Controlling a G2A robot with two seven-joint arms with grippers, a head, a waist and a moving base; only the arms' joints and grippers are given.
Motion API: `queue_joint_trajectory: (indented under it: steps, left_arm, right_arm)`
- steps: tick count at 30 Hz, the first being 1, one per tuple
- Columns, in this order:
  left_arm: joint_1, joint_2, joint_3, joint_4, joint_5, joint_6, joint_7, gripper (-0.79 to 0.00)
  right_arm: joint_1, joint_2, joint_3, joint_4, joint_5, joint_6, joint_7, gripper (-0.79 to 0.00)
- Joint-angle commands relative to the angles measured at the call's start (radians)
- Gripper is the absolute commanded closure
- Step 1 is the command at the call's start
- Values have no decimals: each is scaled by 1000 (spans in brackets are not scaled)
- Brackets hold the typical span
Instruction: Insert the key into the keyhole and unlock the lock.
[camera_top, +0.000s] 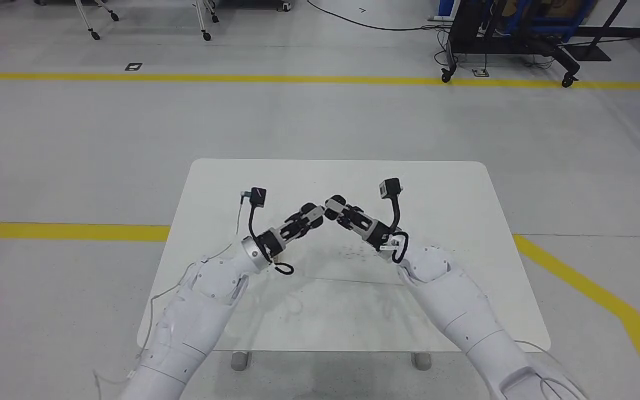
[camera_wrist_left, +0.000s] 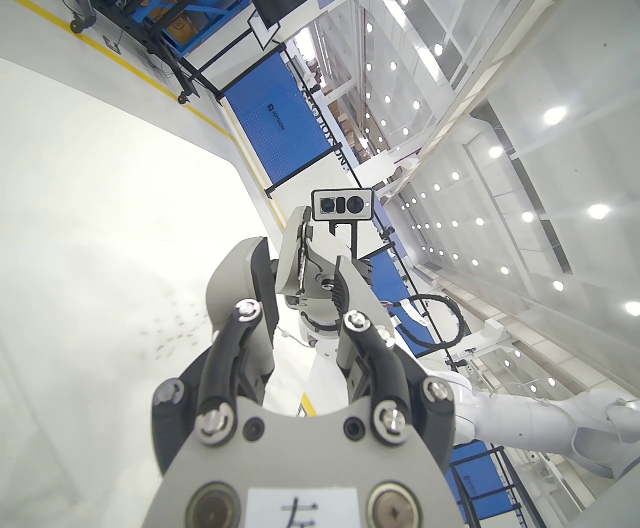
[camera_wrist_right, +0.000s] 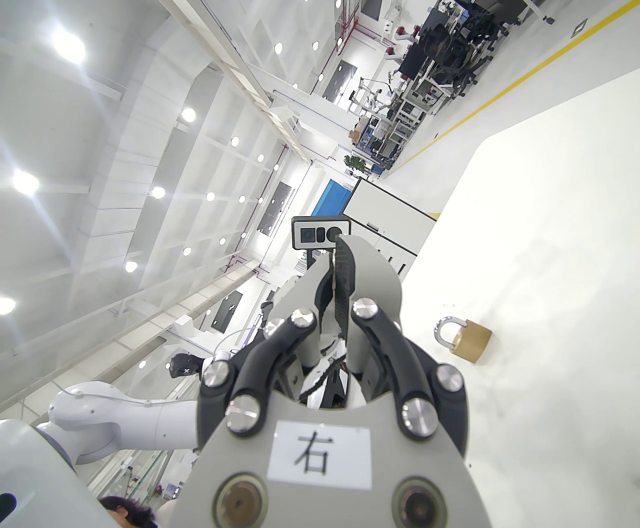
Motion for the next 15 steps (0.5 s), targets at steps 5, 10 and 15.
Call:
queue_joint_trajectory:
  steps: [5,10,15]
  left_arm:
    - [-1,0,2,0,5,4,1,-62]
    - [-2,0,2,0,8,5,4,0]
    - [-3,1,1,2,13,14,12,0]
  right_arm:
    - [-3,-1,4,2,-2,-3,1,0]
    - [-4,-2,7,2,-7,-1,4,0]
    - [-6,-4,8,0,4,-1,14,0]
